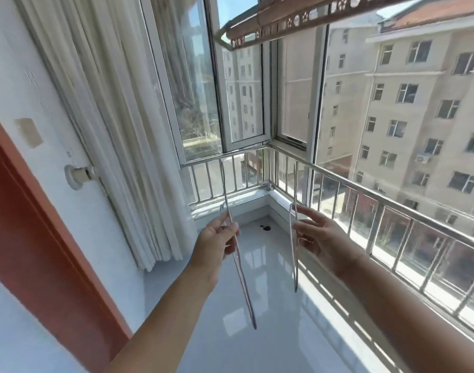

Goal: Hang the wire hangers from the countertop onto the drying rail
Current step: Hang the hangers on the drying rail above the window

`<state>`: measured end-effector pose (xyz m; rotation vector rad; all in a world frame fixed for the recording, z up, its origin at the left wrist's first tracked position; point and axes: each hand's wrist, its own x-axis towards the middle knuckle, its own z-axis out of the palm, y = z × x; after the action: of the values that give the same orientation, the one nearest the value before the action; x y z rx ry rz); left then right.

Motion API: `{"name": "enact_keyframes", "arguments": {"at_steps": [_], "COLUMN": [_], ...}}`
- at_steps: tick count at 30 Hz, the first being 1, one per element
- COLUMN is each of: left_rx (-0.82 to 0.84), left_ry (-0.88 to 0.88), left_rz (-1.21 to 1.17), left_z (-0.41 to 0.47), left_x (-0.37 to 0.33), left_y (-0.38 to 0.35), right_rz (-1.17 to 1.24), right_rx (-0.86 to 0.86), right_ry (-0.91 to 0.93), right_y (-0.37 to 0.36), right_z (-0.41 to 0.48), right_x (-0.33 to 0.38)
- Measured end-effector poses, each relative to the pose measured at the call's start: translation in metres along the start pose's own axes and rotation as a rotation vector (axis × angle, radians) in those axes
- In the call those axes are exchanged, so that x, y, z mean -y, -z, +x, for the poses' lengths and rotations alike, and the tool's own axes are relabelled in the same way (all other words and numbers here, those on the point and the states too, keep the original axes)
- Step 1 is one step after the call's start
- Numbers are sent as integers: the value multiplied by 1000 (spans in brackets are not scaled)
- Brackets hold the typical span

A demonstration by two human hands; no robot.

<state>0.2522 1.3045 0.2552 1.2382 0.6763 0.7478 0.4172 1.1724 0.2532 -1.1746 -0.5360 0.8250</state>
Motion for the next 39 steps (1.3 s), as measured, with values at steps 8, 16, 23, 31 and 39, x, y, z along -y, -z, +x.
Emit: {"name": "enact_keyframes", "arguments": {"at_steps": [8,16,23,31,39], "left_rx": [112,238,279,339,387], "left_ry": [-55,-119,-159,-224,-275], "left_rz": [17,69,62,20,12], "left_z": [155,311,438,582,708], "left_x": [-53,-121,-158,-187,-215], "left_y": [36,59,55,20,-18], "right_rz": [-45,-51,-134,-233,-347], "right_rx": [17,-39,-79,-69,-95], "right_ry": [108,239,321,397,488], "right_y": [-57,-110,-127,-119,-120], "right_z": [147,285,397,531,653], "right_x": [40,83,113,151,200]}}
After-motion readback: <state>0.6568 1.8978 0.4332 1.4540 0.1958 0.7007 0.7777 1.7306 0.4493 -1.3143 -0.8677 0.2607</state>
